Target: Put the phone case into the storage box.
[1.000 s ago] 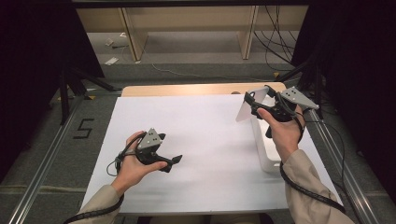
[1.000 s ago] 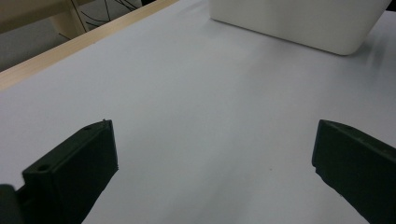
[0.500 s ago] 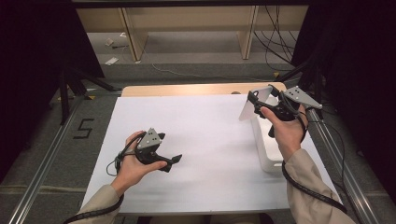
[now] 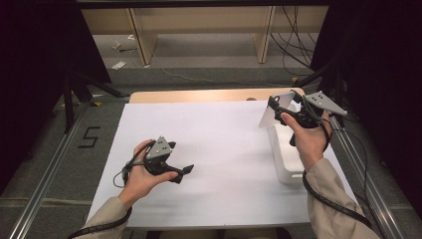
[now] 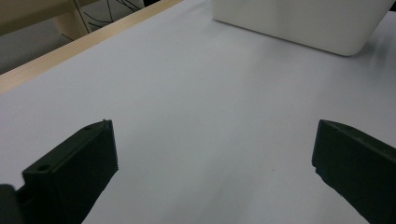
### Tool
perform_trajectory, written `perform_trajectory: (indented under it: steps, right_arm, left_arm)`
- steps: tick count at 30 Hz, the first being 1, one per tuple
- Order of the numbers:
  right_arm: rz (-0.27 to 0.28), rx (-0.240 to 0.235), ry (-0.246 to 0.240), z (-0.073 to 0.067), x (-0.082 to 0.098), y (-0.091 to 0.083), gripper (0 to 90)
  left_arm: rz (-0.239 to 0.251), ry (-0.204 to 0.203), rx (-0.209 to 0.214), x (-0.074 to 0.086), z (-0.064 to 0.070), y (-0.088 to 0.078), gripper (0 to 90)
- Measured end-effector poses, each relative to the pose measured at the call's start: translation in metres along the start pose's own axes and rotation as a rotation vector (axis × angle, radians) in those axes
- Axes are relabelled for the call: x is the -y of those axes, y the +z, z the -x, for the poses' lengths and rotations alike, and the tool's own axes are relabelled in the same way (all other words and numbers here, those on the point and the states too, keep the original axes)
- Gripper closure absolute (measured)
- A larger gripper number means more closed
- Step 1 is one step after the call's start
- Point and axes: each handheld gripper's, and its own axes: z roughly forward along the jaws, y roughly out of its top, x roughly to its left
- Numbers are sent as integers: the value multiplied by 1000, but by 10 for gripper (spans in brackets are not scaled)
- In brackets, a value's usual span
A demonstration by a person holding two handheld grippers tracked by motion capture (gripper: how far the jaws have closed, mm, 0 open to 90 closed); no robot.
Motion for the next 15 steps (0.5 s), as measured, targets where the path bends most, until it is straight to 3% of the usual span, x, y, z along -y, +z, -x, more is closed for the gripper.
perform_trajectory:
  steps: [15]
  right_arm:
    - [3,20,-5,6,-1,-2,186]
  left_arm:
    - [-2,1,-1,0,0,0,0]
